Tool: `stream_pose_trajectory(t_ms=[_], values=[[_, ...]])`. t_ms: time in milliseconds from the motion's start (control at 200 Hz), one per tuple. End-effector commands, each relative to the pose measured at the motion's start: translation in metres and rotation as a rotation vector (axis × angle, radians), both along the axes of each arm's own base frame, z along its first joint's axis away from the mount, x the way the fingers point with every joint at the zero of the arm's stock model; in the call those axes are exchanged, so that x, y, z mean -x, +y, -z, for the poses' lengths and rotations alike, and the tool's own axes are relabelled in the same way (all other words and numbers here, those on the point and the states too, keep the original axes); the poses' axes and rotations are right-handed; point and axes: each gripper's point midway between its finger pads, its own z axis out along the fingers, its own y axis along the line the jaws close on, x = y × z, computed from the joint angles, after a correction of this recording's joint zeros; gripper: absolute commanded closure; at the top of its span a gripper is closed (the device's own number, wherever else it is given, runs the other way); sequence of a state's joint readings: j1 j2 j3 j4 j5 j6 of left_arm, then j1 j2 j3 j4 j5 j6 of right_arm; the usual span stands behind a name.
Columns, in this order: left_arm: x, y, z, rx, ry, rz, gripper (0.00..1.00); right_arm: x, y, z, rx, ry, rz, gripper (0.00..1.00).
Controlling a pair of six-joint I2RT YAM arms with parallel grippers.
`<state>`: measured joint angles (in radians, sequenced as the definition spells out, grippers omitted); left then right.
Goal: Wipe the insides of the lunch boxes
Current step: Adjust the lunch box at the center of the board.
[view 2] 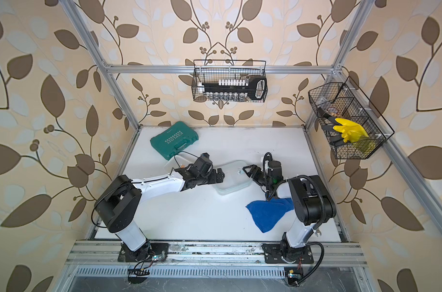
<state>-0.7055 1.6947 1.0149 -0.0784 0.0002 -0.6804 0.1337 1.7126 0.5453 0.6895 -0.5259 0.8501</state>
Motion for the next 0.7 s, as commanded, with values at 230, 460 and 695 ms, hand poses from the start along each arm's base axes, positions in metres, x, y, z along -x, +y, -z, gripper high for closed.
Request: stream_pose_trajectory(t_ms=[230,460,695], values=[[-0.018,-0.027,-0.012,0.066,-0.006,0.048,0.01,0.042,0.022,0.000,-0.038,-0.021,0.054,0.32],[-0.027,-0.043,-0.008,0.084,0.012,0.075,0.01,0.066,0.011,-0.005,0.001,-0.022,0.144,0.33],[-0.036,-0.052,-0.010,0.109,0.006,0.074,0.01,0.067,-0.008,-0.012,0.065,-0.004,0.193,0.32]])
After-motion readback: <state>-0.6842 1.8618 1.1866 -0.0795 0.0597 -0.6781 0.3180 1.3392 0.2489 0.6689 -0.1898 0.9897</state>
